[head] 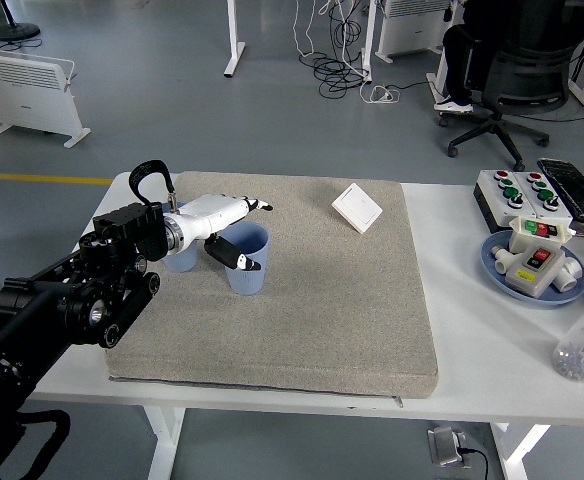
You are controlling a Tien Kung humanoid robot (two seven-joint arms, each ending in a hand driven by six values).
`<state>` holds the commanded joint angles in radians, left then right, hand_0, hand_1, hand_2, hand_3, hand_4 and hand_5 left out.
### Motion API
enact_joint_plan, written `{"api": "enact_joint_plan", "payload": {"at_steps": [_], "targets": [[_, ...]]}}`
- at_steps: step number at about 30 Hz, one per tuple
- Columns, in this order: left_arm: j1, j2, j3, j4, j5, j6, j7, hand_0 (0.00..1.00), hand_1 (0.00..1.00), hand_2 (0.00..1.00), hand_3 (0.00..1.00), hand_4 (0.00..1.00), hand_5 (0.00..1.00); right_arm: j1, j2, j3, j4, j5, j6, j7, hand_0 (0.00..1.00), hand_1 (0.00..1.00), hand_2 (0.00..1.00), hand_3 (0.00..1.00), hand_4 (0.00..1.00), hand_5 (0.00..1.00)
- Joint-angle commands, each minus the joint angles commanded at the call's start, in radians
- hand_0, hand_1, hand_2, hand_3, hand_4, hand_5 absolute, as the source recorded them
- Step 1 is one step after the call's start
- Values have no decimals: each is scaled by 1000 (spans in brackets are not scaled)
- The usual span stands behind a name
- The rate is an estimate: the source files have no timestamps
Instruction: Push cup pick cup insert cup
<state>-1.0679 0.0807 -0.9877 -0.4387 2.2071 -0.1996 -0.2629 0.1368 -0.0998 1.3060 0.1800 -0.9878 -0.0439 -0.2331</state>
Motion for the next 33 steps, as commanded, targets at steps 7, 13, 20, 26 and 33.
{"api": "enact_joint_plan", "payload": {"at_steps": [7,13,20,26,33], "targets": [[-20,-28,-30,67,51,-8,-2,871,857,966,900,858,313,5,0,-2,0,-1,0,0,760,655,681,564,99,467],[-22,-33,-39,90,62,-22,7,776,814,933,866,827,284,8,-1,-3,0,2,0,1,760,656,680,564,99,467],[-21,-34,-46,106,62,-10,1,607,747,897,779,727,158,9,-1,-3,0,1,0,1,760,655,680,564,99,467],[-18,-29,-30,106,62,-6,1,476,648,781,615,606,62,8,-1,-1,0,1,0,2,761,655,680,565,100,469],[-16,-20,-7,91,62,-6,3,455,579,679,521,545,41,7,-1,-1,0,1,0,2,760,656,679,565,102,469]]}}
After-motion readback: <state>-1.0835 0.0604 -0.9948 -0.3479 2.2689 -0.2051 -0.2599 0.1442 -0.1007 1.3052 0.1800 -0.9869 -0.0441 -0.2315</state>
